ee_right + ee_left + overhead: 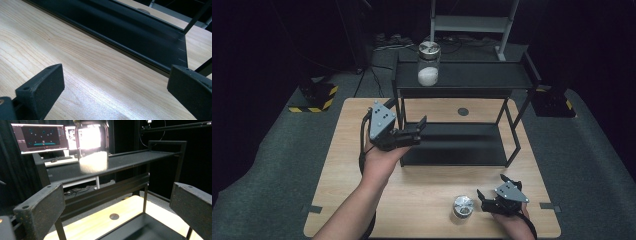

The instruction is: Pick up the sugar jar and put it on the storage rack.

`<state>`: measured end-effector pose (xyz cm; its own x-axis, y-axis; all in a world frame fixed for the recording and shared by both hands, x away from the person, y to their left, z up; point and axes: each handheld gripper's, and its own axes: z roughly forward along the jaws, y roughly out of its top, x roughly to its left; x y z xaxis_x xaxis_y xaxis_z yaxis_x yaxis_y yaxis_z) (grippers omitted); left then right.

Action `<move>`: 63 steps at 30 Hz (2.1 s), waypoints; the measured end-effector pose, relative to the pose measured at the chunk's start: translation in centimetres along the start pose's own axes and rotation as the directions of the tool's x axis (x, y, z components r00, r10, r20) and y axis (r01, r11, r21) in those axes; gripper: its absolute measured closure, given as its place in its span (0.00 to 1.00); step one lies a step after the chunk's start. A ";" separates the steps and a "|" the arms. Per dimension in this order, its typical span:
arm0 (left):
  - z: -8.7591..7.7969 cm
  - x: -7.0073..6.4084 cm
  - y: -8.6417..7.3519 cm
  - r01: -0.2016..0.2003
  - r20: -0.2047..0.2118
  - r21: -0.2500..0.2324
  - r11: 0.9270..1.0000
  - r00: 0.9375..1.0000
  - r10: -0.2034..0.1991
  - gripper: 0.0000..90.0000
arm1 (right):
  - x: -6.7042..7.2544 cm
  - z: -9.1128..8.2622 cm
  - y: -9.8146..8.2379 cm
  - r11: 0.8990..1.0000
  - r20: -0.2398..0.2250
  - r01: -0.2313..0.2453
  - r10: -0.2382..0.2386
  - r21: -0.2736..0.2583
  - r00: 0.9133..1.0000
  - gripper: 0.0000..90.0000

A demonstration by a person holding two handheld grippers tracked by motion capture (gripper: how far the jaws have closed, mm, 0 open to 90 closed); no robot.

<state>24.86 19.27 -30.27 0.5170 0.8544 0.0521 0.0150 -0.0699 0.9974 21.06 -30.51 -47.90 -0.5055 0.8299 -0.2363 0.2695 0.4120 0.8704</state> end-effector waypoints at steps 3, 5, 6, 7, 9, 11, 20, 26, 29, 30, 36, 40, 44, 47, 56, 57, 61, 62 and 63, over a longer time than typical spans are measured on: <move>-0.2 -0.1 -0.6 0.000 -0.001 0.004 1.000 1.000 0.000 0.00 | 0.0 0.0 0.0 1.000 0.000 0.001 -0.001 -0.001 1.000 0.00; -0.4 -0.2 -1.4 -0.002 -0.002 0.013 1.000 1.000 0.002 0.00 | 0.0 0.0 0.0 1.000 0.000 0.001 -0.001 0.000 1.000 0.00; -0.5 -0.2 -1.7 -0.002 -0.002 0.015 1.000 1.000 0.002 0.00 | 0.0 0.0 0.0 1.000 0.000 0.000 0.000 0.000 1.000 0.00; -0.5 -0.2 -1.7 -0.002 -0.002 0.015 1.000 1.000 0.002 0.00 | 0.0 0.0 0.0 1.000 0.000 0.000 0.000 0.000 1.000 0.00; -0.8 -0.3 -2.6 -0.002 -0.002 0.029 1.000 1.000 0.002 0.00 | 0.0 0.0 0.0 1.000 -0.001 -0.001 0.001 0.000 1.000 0.00; -0.9 -0.3 -3.0 0.006 0.002 0.033 0.999 1.000 -0.006 0.00 | 0.0 0.0 0.0 1.000 -0.001 0.000 0.000 0.000 1.000 0.00; -1.7 -0.5 -6.3 0.013 0.019 0.080 0.997 1.000 -0.015 0.00 | 0.1 0.0 0.0 1.000 0.001 0.003 -0.003 0.001 1.000 0.00; -1.9 -0.3 -8.2 0.031 0.030 0.118 0.993 0.999 -0.035 0.00 | 0.1 0.0 0.0 1.000 0.001 0.004 -0.004 0.001 1.000 0.00; -1.9 -0.4 -9.4 0.031 0.030 0.146 0.989 0.999 -0.036 0.00 | 0.1 0.0 0.0 1.000 0.001 0.007 -0.007 0.001 1.000 0.00; -2.0 -0.4 -9.7 0.032 0.031 0.157 0.987 0.999 -0.037 0.00 | 0.1 0.0 0.0 1.000 0.001 0.007 -0.007 0.000 1.000 0.00; -2.1 -0.3 -11.8 0.050 0.033 0.201 0.978 0.998 -0.058 0.00 | 0.1 0.0 0.0 1.000 0.002 0.007 -0.007 -0.001 1.000 0.00; -2.3 -0.2 -13.6 0.066 0.038 0.248 0.967 0.996 -0.078 0.00 | 0.1 0.0 0.0 1.000 0.003 0.007 -0.007 -0.001 1.000 0.00; -2.7 -0.3 -14.9 0.041 0.034 0.288 0.957 0.998 -0.053 0.00 | 0.2 0.0 0.0 1.000 0.004 0.008 -0.008 -0.002 1.000 0.00; -3.2 -0.3 -15.7 0.036 0.027 0.307 0.951 0.999 -0.046 0.00 | 0.2 0.0 0.0 1.000 0.004 0.010 -0.010 -0.002 1.000 0.00; -4.6 0.3 -17.7 0.000 -0.004 0.413 0.911 1.000 0.001 0.01 | 0.3 0.0 0.0 1.000 0.009 0.011 -0.011 -0.001 1.000 0.00; -4.7 0.2 -17.8 -0.015 -0.004 0.423 0.906 1.000 0.019 0.01 | 0.3 0.0 0.0 1.000 0.010 0.012 -0.012 -0.002 1.000 0.00; -4.8 0.0 -17.7 -0.047 -0.004 0.433 0.900 0.999 0.054 0.00 | 0.4 0.0 -0.1 1.000 0.014 0.011 -0.011 -0.004 1.000 0.00; -4.7 -0.2 -17.5 -0.072 0.000 0.453 0.889 0.997 0.081 0.00 | 0.4 -0.1 -0.1 1.000 0.016 0.009 -0.009 -0.005 1.000 0.00; -4.7 -0.2 -17.5 -0.072 0.000 0.453 0.889 0.997 0.081 0.00 | 0.4 -0.1 -0.1 1.000 0.017 0.009 -0.008 -0.005 1.000 0.00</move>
<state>20.51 22.75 -47.53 0.5161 0.8461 0.1329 0.3633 -0.3568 0.8606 20.78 -30.24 -48.05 -0.4940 0.8325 -0.2508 0.2607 0.4170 0.8707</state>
